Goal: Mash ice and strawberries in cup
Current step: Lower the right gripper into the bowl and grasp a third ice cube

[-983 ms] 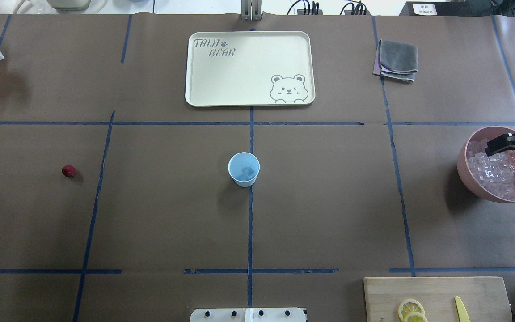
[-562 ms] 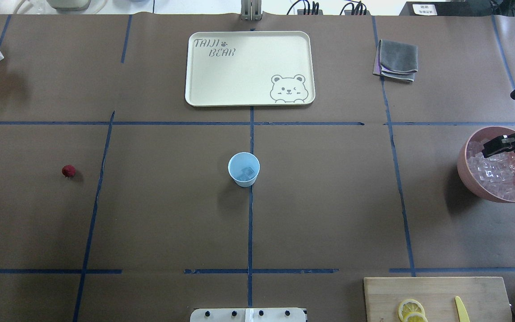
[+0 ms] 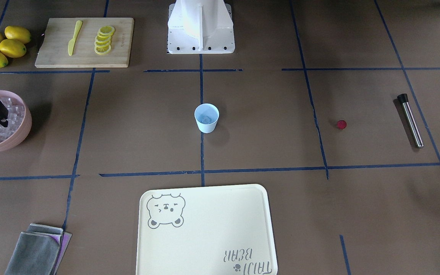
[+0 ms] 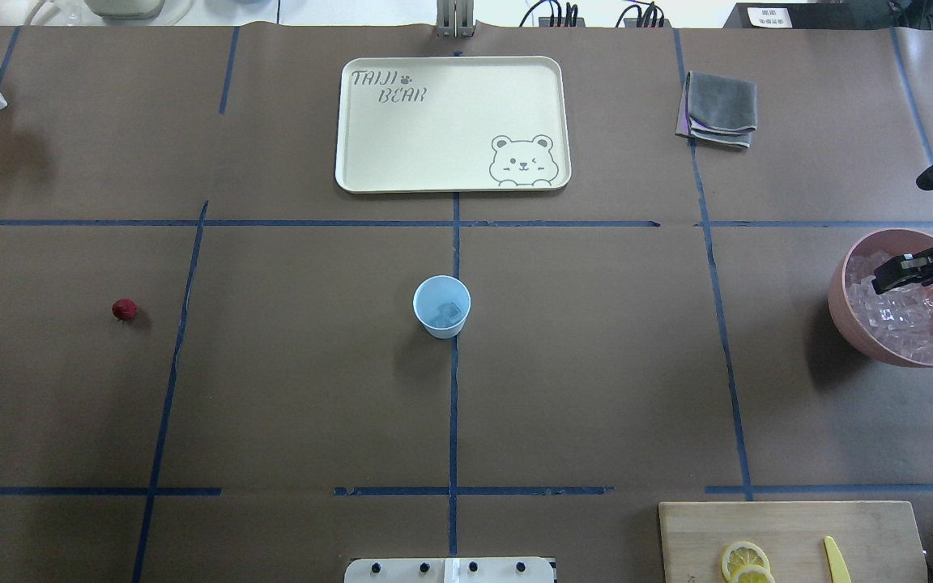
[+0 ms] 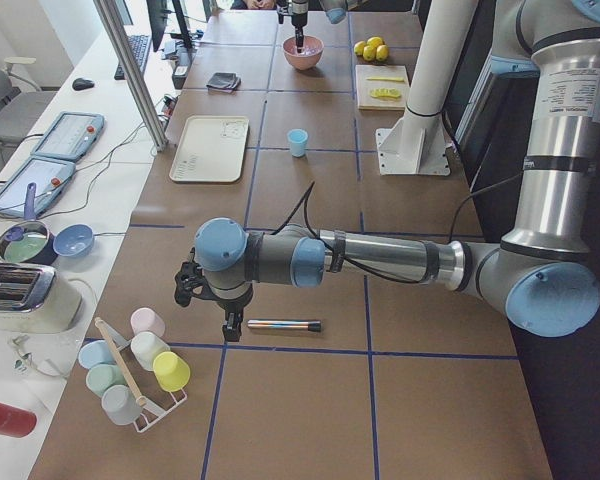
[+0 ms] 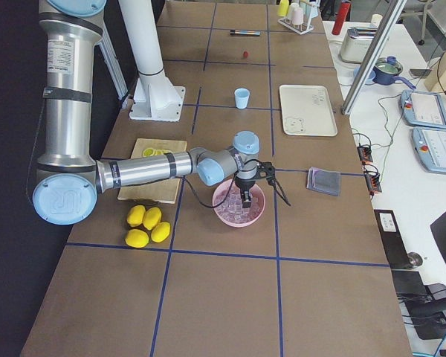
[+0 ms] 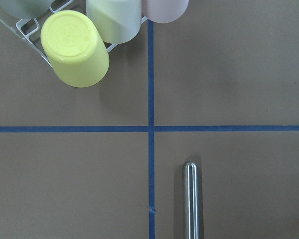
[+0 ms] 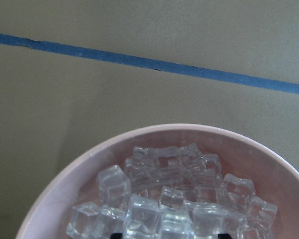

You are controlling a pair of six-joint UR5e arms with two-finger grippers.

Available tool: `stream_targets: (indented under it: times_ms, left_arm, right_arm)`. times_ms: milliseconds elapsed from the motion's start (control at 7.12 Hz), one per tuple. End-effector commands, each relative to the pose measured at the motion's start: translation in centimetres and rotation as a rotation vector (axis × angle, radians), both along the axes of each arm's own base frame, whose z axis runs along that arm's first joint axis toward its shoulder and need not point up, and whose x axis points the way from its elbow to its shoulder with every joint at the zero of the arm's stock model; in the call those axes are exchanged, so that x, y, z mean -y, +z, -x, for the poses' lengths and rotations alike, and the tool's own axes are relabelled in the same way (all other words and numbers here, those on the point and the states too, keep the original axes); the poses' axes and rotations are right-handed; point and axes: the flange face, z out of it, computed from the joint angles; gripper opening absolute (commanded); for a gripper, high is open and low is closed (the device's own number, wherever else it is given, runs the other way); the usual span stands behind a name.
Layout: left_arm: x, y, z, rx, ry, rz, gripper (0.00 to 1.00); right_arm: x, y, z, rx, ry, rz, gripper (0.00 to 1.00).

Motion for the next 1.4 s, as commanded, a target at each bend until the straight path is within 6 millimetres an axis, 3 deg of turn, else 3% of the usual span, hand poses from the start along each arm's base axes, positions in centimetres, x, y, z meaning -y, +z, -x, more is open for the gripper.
stream_targets:
  times_ms: [0,281,562,842,983,1263]
  left_arm:
    - [0.0,-0.1,0.0,0.000,-0.001,-0.001,1.00]
    - [0.2,-0.3,-0.1,0.000,0.001,-0.004,1.00]
    - [0.5,-0.7,0.0,0.000,-0.002,-0.010,1.00]
    - [0.5,-1.0,0.0,0.000,-0.002,-0.015,1.00]
    - [0.5,-1.0,0.0,0.000,-0.002,-0.015,1.00]
    - [0.5,-1.0,0.0,0.000,-0.002,-0.015,1.00]
  right_arm:
    - [-0.2,0.4,-0.1,-0.004,-0.001,0.007,0.65]
    - [0.0,0.5,0.0,-0.005,-0.001,0.008,0.49]
    - [0.1,0.2,0.1,-0.001,0.000,0.006,0.00]
    - [-0.2,-1.8,-0.3,0.012,0.005,-0.017,0.00]
    - [-0.5,-4.1,-1.8,0.040,0.024,-0.002,0.00]
    - [-2.1,-12.1,-3.0,0.039,0.034,0.009,0.00]
